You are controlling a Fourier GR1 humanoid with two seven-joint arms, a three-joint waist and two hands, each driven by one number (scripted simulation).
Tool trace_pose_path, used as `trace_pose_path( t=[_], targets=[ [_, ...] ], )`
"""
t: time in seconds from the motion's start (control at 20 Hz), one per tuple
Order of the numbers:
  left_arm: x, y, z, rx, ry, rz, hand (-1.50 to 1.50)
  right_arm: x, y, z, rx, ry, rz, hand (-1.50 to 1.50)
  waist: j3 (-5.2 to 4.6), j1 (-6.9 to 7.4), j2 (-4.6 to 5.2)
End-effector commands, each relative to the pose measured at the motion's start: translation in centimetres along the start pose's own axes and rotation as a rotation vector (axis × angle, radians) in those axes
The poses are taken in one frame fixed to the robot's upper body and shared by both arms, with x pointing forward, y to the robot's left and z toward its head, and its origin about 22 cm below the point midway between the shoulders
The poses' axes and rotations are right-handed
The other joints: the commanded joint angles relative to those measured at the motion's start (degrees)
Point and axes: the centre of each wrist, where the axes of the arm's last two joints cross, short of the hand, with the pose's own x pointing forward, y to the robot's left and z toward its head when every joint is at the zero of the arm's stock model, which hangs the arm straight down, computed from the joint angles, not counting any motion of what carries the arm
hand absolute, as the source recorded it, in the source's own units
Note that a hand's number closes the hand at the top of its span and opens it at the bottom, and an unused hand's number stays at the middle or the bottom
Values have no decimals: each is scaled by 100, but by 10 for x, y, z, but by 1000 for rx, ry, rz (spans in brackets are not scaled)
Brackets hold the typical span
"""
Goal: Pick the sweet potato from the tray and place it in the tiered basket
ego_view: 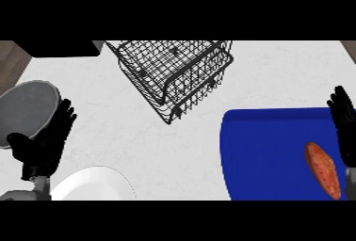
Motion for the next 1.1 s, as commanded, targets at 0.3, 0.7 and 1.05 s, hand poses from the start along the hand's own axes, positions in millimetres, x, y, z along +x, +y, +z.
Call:
trace_pose_path(
  t=[0.3,0.7,1.05],
  targets=[
    [-44,-16,27,72,119,-45,0,23,-157,0,-373,9,320,150,-242,-280,99],
    [-68,-57,33,42,115,-42,0,-15,-165,54,-475,-112,-240,-150,-197,-81,-4],
    [-59,-50,32,55,132,-33,0,34,-185,71,-55,173,99,-150,-217,-160,-8]
  ],
)
